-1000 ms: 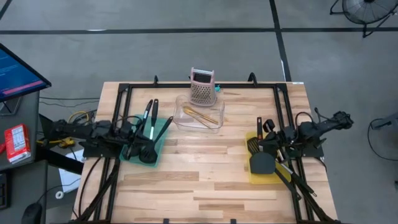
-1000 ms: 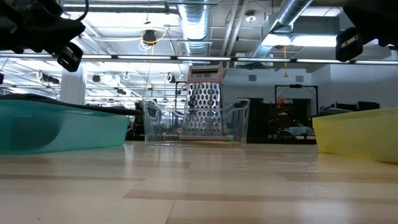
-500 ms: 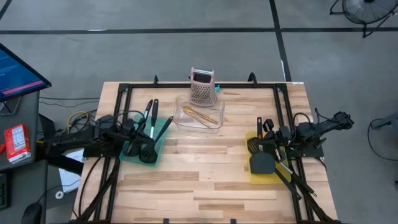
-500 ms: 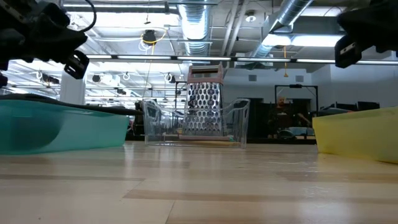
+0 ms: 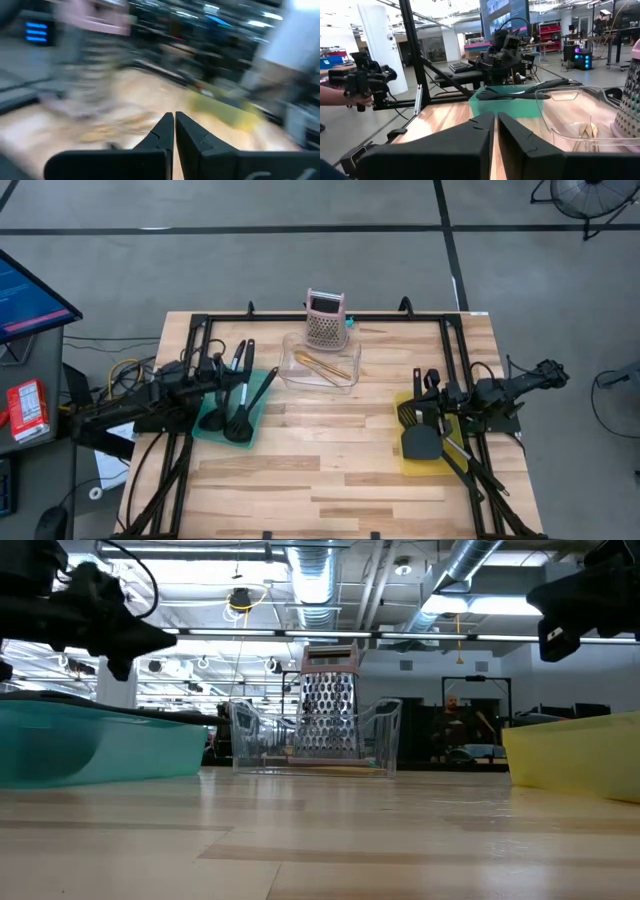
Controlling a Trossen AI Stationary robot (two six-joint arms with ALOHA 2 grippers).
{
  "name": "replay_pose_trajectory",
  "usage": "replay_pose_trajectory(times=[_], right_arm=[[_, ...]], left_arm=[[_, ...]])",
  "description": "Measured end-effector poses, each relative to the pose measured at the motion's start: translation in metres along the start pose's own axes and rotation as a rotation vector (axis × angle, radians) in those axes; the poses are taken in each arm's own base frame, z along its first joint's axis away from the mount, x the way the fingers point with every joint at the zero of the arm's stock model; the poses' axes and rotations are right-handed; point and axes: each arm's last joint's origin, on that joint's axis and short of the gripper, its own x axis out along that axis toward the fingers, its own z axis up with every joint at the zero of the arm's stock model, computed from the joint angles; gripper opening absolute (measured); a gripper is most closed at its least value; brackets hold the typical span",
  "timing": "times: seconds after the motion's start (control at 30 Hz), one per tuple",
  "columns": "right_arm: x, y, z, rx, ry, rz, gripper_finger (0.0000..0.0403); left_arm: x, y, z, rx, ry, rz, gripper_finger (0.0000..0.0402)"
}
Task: Pick & Place Kitchen Items
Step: Return to Home Position
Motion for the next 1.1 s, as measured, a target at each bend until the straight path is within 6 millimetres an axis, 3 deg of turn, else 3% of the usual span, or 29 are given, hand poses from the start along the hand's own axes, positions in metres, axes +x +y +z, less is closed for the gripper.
replay_pose_trajectory(times=[0.13,0.2,0.4,0.63,1.1], right_arm=[[0.000,0.000,0.000,-0.001,0.003,0.000,0.0024],[0.000,0.000,0.000,-0.001,0.003,0.000,0.0022],[0.000,0.000,0.000,-0.001,0.003,0.000,0.0017],[0.000,0.000,0.000,-0.001,0.003,0.000,0.0017],[0.000,0.000,-0.002,-0.008,0.021,-0.002,0.0019]], left_arm=[[-0.001,0.002,0.003,-0.015,-0.095,0.242,0.0000],[-0.001,-0.001,0.002,0.025,-0.099,0.262,0.0000],[-0.001,-0.013,-0.002,0.096,-0.052,0.114,0.0001],[-0.003,-0.025,-0.005,0.185,0.010,-0.199,0.0001],[-0.002,-0.027,-0.005,0.203,-0.069,-0.263,0.0001]])
